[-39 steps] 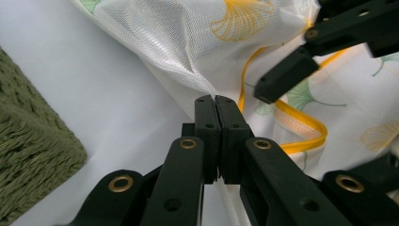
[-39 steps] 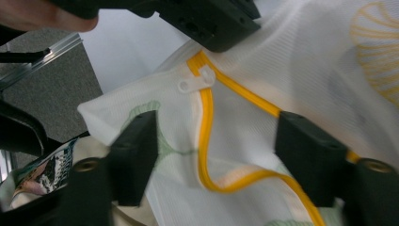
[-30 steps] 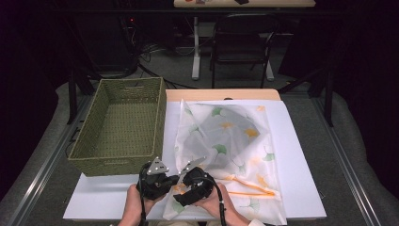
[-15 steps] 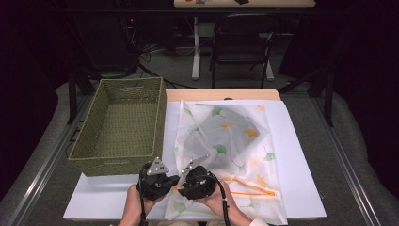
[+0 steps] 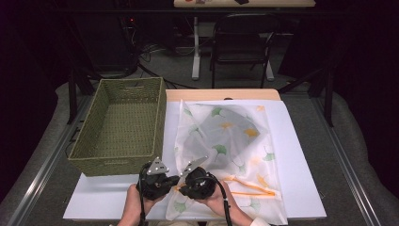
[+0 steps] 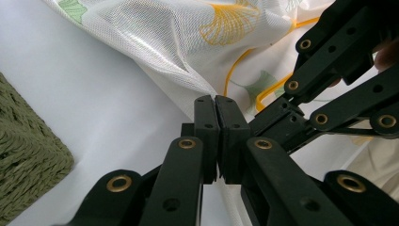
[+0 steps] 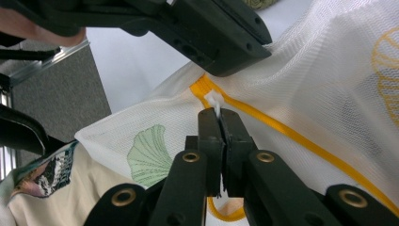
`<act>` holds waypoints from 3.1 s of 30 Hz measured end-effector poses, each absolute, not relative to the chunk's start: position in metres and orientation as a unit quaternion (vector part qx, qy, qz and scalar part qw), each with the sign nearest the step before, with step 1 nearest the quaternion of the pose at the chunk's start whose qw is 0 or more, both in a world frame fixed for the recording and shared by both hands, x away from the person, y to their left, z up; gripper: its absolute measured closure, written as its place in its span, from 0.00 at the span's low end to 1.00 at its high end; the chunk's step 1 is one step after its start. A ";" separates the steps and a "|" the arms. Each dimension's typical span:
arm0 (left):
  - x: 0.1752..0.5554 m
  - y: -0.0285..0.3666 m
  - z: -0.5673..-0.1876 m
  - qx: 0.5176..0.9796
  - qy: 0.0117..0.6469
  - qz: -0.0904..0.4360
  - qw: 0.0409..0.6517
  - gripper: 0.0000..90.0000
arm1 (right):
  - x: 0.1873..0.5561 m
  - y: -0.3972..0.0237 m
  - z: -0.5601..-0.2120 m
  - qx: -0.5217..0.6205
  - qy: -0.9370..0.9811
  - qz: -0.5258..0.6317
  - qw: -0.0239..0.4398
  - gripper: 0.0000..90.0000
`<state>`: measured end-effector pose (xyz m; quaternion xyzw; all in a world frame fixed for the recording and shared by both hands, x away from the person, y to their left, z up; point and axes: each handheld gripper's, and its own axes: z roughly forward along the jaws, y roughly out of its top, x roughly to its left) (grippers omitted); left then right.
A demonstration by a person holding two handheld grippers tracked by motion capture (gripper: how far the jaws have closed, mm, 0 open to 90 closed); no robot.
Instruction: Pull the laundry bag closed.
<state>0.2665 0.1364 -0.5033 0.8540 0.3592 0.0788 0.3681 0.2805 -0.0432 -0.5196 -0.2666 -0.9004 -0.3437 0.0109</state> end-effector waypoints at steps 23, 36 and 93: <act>0.270 0.140 -0.509 0.851 0.365 0.029 0.377 0.98 | 0.278 -0.042 -0.519 -0.248 -0.911 -0.328 -0.007 0.94; 0.265 0.133 -0.505 0.865 0.341 0.059 0.363 0.98 | 0.276 -0.042 -0.515 -0.232 -0.920 -0.315 -0.020 0.98; 0.262 0.135 -0.501 0.867 0.325 0.040 0.375 0.98 | 0.280 -0.051 -0.509 -0.254 -0.916 -0.308 -0.037 1.00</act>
